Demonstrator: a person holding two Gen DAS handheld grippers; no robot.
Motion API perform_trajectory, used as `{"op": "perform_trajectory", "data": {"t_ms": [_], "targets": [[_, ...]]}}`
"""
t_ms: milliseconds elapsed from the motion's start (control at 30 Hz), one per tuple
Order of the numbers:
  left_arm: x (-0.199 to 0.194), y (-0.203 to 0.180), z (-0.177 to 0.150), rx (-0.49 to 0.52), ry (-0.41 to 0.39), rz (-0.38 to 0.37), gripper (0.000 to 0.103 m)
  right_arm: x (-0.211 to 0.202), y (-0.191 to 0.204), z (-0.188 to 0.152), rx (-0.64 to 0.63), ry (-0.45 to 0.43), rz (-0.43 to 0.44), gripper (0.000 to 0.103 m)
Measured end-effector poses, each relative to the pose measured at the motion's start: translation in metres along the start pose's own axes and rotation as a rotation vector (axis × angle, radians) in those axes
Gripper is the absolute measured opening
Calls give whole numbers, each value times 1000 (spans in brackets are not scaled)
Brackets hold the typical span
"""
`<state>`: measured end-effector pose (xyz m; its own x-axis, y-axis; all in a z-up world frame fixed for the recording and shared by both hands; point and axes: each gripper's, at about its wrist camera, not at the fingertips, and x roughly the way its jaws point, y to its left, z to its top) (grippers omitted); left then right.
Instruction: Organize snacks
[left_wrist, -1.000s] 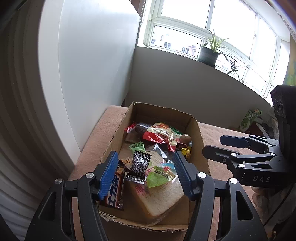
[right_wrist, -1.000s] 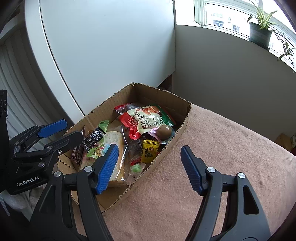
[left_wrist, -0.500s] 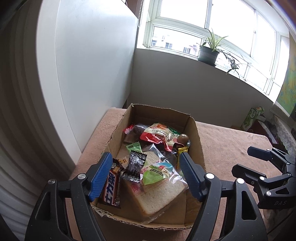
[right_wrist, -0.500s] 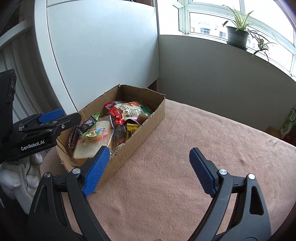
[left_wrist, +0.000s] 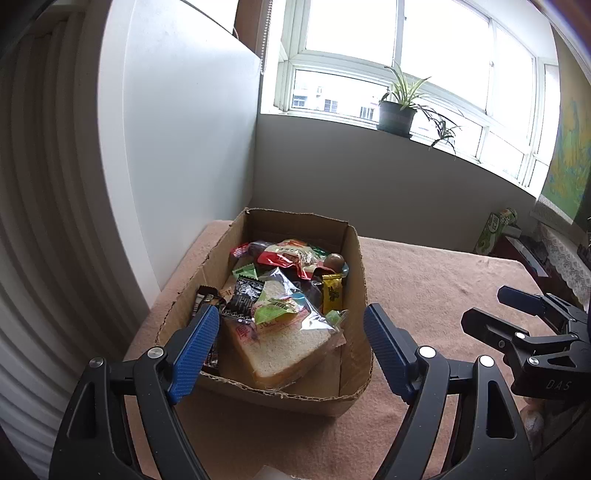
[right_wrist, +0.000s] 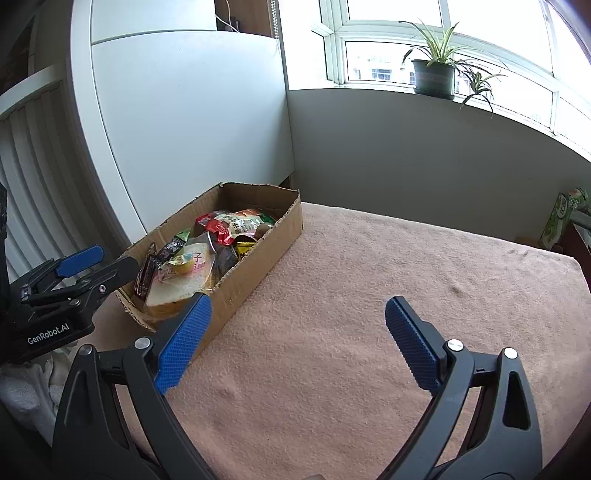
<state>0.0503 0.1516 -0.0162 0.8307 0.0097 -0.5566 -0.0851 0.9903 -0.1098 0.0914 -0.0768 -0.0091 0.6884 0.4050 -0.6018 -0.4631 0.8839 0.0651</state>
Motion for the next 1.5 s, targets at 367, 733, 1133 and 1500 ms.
{"op": "perform_trajectory", "data": {"t_ms": [367, 733, 1133, 1500], "targets": [[4, 0, -12, 3, 25, 55, 81, -4, -6, -9, 10, -3, -34, 97], [5, -4, -15, 15, 33, 67, 81, -7, -12, -16, 30, 7, -36, 97], [3, -10, -15, 28, 32, 69, 81, -8, -12, -16, 29, 7, -41, 97], [5, -11, -16, 36, 37, 73, 81, -4, -18, -21, 56, 24, -39, 97]]}}
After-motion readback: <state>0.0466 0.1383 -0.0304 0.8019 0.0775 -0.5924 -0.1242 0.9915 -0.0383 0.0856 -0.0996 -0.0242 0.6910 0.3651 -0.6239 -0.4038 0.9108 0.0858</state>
